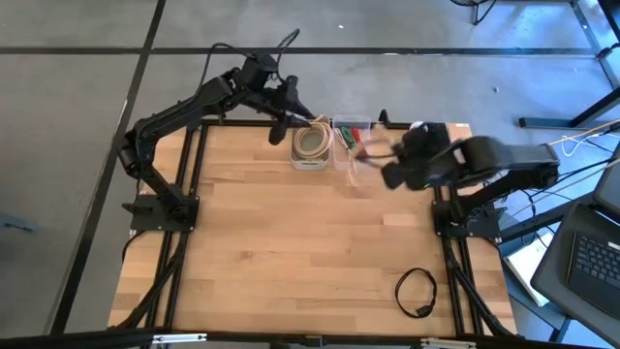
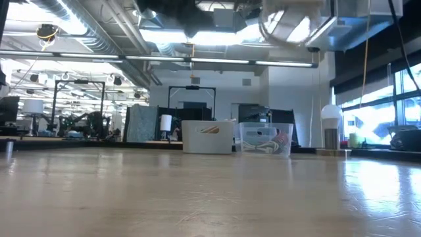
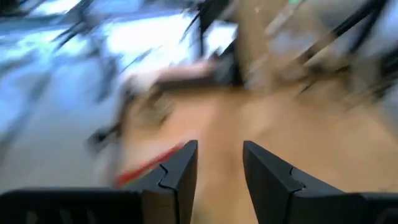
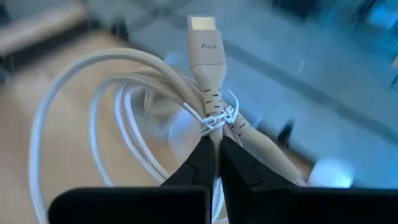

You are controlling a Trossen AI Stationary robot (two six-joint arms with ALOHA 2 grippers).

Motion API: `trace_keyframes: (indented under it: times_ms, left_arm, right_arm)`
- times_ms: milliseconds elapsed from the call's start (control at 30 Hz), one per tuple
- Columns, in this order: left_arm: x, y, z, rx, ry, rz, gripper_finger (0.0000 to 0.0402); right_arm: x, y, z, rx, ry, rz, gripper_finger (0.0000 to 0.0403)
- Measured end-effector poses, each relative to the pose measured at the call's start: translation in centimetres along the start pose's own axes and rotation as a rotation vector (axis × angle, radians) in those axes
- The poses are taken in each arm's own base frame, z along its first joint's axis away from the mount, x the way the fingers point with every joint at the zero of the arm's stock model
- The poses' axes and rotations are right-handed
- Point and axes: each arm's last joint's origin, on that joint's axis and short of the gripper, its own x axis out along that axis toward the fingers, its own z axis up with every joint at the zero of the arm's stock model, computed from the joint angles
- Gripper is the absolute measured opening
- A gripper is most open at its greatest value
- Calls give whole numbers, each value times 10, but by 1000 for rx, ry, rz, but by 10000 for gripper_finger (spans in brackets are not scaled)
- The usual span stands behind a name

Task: Pick & Place USB Port
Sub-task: Put the brown hdmi cable into the white bin

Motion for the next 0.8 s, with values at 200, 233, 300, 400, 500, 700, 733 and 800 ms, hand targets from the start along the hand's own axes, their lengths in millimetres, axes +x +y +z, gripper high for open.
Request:
trace_keyframes:
  times_ms: [200,233,300,400,500,700,733,800]
  left_arm:
    - [11,2,24,-63,-307,-360,121]
    - [13,1,29,-68,-334,-375,121]
    - [21,-4,37,-45,-380,-391,124]
    - [34,-10,42,-36,-412,-365,139]
    - [43,-12,41,-51,-408,-330,161]
    - [47,-4,34,-112,-377,-323,202]
    - [46,-3,34,-111,-379,-320,207]
    - [45,-2,33,-111,-379,-316,215]
  right_arm:
    - [-20,-15,38,-42,-200,-35,9]
    - [-21,-17,43,-49,-218,-36,9]
    - [-21,-17,51,-59,-257,-34,9]
    - [-19,-14,61,-90,-302,-18,7]
    - [-20,-11,69,-98,-337,36,7]
    - [-24,-5,76,-112,-381,151,7]
    - [-24,-5,77,-107,-384,165,7]
    - [-25,-4,78,-98,-391,188,7]
